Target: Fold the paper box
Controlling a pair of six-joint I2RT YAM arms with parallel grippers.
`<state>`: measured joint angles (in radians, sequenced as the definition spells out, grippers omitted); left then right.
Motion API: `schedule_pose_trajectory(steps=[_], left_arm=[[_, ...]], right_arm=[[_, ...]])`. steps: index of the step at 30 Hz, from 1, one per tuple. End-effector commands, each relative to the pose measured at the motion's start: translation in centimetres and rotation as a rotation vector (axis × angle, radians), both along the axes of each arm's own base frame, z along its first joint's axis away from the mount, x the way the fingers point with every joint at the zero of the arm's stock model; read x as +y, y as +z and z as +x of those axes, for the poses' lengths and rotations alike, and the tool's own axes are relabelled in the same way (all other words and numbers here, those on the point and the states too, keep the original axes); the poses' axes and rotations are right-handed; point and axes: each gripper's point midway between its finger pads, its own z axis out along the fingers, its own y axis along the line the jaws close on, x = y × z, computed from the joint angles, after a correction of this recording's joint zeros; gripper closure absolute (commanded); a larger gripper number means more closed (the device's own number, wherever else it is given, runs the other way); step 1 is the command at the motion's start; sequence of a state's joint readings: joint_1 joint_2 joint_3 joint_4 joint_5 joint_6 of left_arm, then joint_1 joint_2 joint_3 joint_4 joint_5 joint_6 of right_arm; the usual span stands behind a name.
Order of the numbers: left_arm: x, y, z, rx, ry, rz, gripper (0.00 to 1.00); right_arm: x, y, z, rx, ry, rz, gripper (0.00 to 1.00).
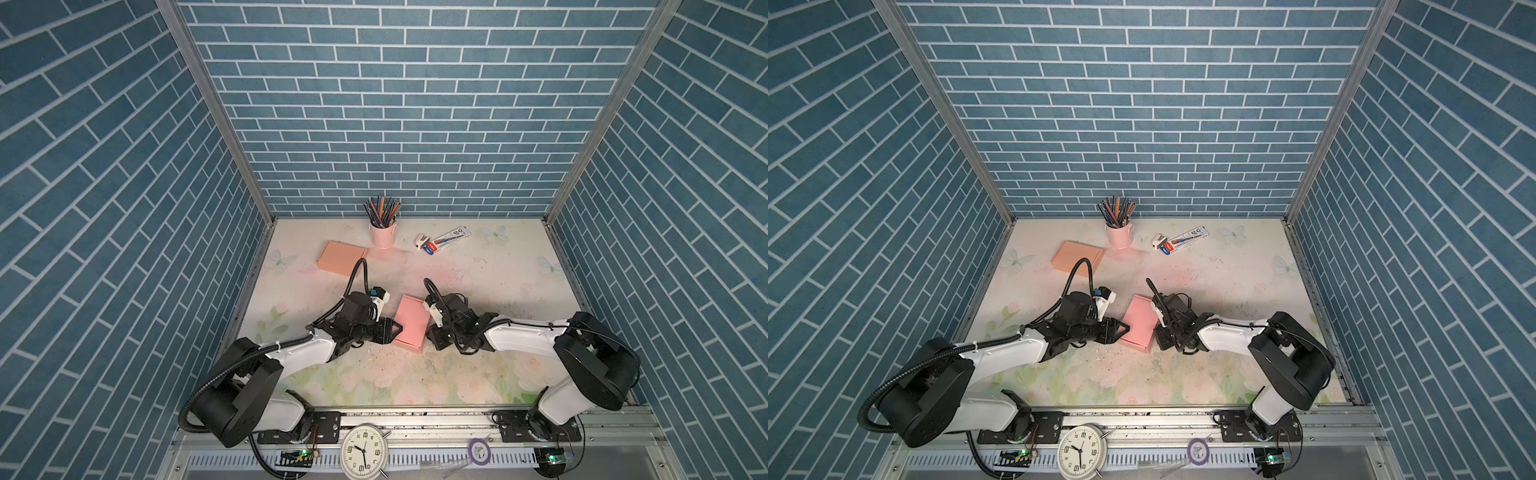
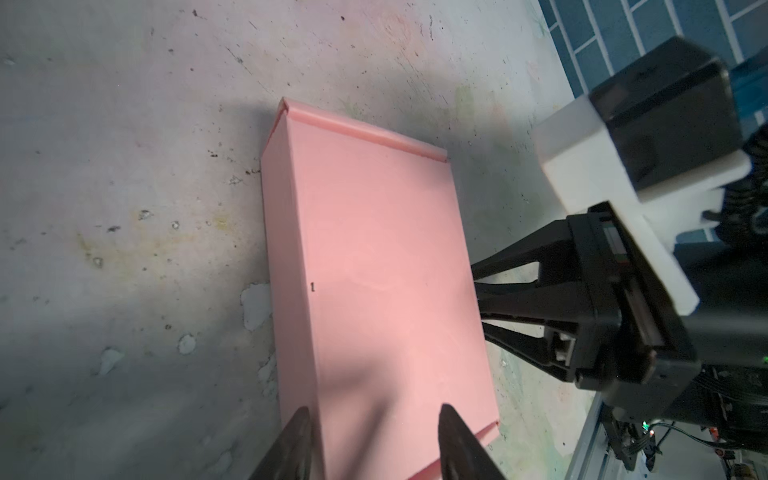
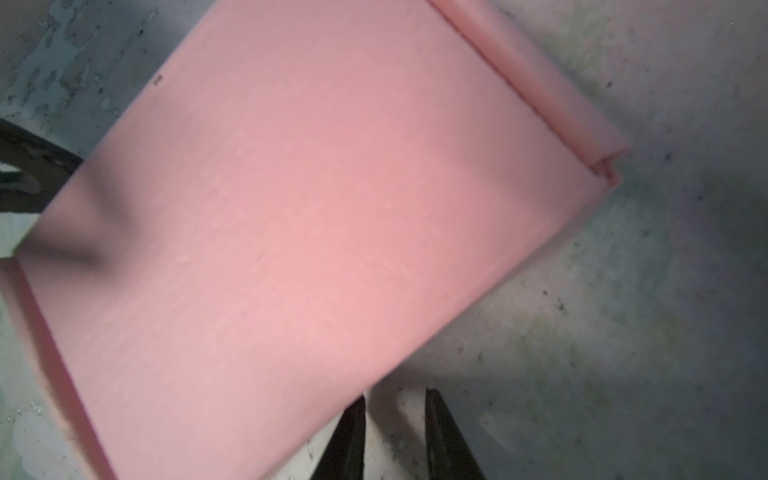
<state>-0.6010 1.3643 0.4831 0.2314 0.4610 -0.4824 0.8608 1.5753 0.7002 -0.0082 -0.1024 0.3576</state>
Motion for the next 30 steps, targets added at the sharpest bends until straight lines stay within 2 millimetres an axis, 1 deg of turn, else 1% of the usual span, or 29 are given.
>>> schedule_pose_trajectory(steps=[1, 5, 10, 14, 19, 22, 26, 30], left_arm=[[-1.1, 0.6, -1.4, 0.021, -0.056, -0.057, 0.5], [-0.6, 0.6, -1.4, 0.017, -0.035, -0.044, 0.5], [0.1, 0.5, -1.3, 0.017, -0.008, -0.037, 0.41], [0.6, 0.4, -1.3, 0.019, 0.007, -0.032, 0.38], [1.1, 0.3, -1.6, 0.017, 0.02, -0.024, 0.33], [1.2, 0.0, -1.8, 0.024, 0.02, -0.022, 0.32], [1.3, -0.3, -2.2, 0.034, 0.016, -0.025, 0.32], [1.1, -0.4, -2.7, 0.037, 0.0, -0.037, 0.32]], right_arm=[[2.4, 1.6, 0.1, -0.029, 0.066, 0.082, 0.73], [1.4, 1.1, -0.3, -0.02, 0.049, 0.062, 0.73], [-0.2, 0.4, -1.3, 0.002, 0.016, 0.043, 0.73], [-1.4, 0.0, -2.1, 0.018, -0.012, 0.031, 0.73], [-2.3, 0.0, -2.8, 0.031, -0.034, 0.036, 0.73], [-2.3, 0.1, -3.2, 0.036, -0.032, 0.043, 0.73], [-1.7, 0.2, -3.8, 0.041, -0.018, 0.06, 0.73], [-1.3, 0.3, -3.9, 0.043, -0.016, 0.075, 0.73]])
